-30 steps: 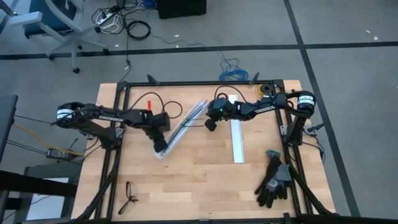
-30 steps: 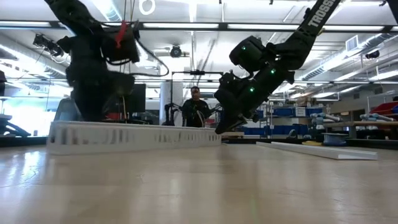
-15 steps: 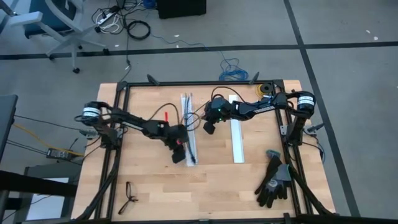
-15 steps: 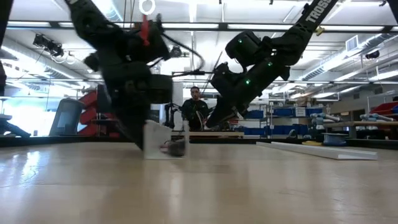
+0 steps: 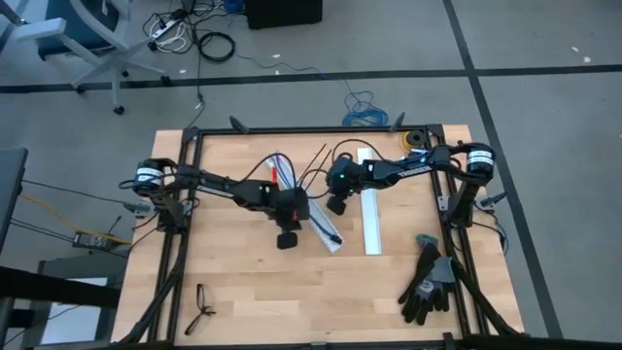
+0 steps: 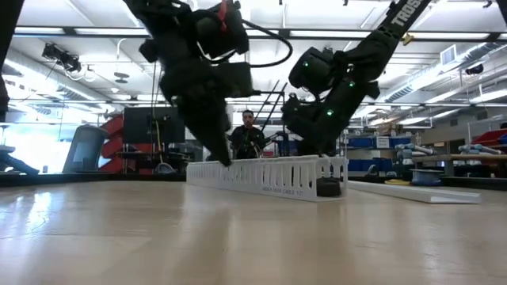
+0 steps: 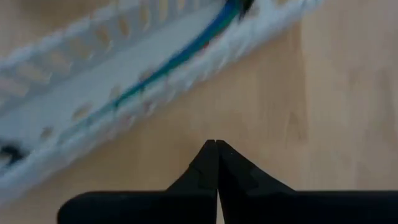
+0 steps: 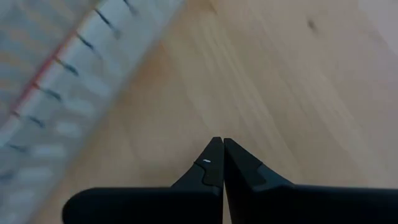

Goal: Ziptie cables
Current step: Adjust the white cable duct on the table

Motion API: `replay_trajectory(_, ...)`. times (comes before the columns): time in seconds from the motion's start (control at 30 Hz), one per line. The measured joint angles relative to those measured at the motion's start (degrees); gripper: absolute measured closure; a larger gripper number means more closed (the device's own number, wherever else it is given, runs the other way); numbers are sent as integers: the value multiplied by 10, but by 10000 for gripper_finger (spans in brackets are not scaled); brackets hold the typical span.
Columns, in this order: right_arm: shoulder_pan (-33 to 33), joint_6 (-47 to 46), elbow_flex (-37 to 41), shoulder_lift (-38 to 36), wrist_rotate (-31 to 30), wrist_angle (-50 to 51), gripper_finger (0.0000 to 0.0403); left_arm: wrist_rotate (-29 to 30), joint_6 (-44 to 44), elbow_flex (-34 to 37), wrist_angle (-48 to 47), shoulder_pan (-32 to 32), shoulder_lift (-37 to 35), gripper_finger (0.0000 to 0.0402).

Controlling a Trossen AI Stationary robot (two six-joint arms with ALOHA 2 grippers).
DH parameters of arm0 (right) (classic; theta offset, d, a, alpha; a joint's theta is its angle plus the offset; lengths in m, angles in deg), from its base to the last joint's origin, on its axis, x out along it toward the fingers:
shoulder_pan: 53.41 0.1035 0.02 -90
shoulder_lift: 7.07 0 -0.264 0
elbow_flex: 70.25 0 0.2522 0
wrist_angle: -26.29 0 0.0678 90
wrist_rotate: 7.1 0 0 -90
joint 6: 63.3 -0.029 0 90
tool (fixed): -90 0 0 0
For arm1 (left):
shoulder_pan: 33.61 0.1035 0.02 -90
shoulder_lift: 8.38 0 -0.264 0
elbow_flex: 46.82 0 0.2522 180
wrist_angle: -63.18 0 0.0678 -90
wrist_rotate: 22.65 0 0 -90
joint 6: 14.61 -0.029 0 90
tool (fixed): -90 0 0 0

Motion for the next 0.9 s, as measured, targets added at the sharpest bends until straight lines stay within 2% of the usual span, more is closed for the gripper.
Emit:
replay_trajectory(0.13,14,-10,1,-23,-38,58,403,59,-22,1,-80,8,-18,397)
replay_trajectory(0.27,46,-23,1,-56,-50,76,403,134,-49,3,-131,28,-43,397)
replay_trajectory(0.4,85,-43,1,-84,-67,86,403,155,-80,3,-153,70,-56,397)
replay_trajectory(0.6,135,-62,1,-98,-84,55,403,180,-129,4,-115,152,-60,396)
replay_trajectory(0.77,154,-62,1,-93,-44,-14,403,179,-190,4,-40,199,-60,396)
replay_trajectory(0.9,155,-85,1,-76,-14,-4,403,172,-229,4,10,227,-58,396)
